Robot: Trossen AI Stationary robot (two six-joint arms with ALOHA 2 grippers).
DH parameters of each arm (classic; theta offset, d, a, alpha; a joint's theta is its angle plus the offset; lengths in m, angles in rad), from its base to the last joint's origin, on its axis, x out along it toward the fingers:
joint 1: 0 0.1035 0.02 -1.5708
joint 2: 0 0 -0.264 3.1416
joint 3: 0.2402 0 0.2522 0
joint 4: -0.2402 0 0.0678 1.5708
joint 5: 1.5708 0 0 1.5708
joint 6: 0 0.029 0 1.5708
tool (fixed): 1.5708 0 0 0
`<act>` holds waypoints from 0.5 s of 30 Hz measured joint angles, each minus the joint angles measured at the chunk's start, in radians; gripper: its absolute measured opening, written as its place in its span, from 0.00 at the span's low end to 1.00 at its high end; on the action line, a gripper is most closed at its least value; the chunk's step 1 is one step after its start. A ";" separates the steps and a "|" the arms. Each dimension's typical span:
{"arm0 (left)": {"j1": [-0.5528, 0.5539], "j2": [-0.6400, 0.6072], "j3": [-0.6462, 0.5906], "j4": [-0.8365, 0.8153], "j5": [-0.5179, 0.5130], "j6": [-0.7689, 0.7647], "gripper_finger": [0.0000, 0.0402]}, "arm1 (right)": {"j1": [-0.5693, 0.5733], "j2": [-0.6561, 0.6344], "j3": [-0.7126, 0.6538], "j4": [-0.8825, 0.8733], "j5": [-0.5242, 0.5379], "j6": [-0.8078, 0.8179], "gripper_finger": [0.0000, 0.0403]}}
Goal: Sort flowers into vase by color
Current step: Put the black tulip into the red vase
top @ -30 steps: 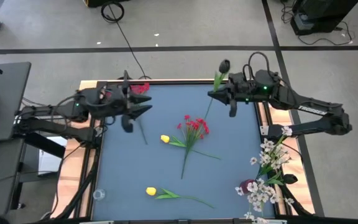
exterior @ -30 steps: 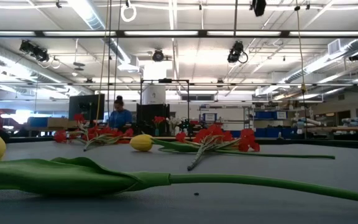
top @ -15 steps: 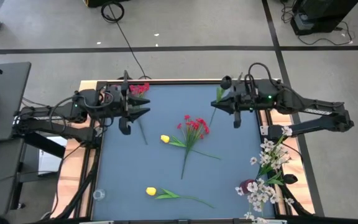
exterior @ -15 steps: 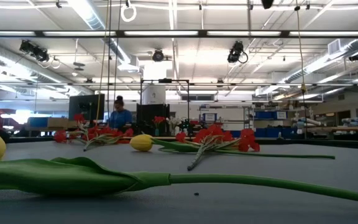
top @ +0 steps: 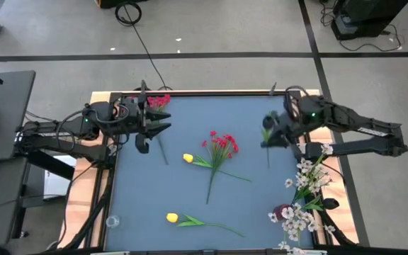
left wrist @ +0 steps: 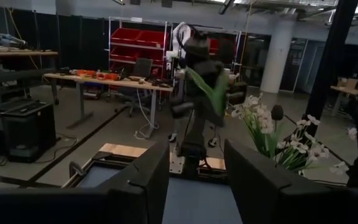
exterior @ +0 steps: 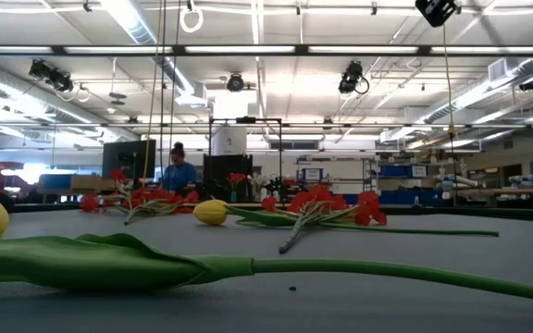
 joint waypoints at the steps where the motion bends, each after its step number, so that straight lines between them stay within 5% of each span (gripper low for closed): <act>1: 0.000 0.000 0.000 0.000 0.000 0.000 0.39 | 0.000 -0.009 -0.024 0.009 -0.061 -0.012 0.03; 9: 0.000 0.000 0.000 0.000 -0.003 0.000 0.39 | 0.015 -0.069 -0.203 0.200 -0.414 -0.041 0.03; 15: 0.000 0.000 0.000 0.000 -0.003 0.000 0.39 | 0.083 -0.094 -0.301 0.411 -0.525 0.030 0.03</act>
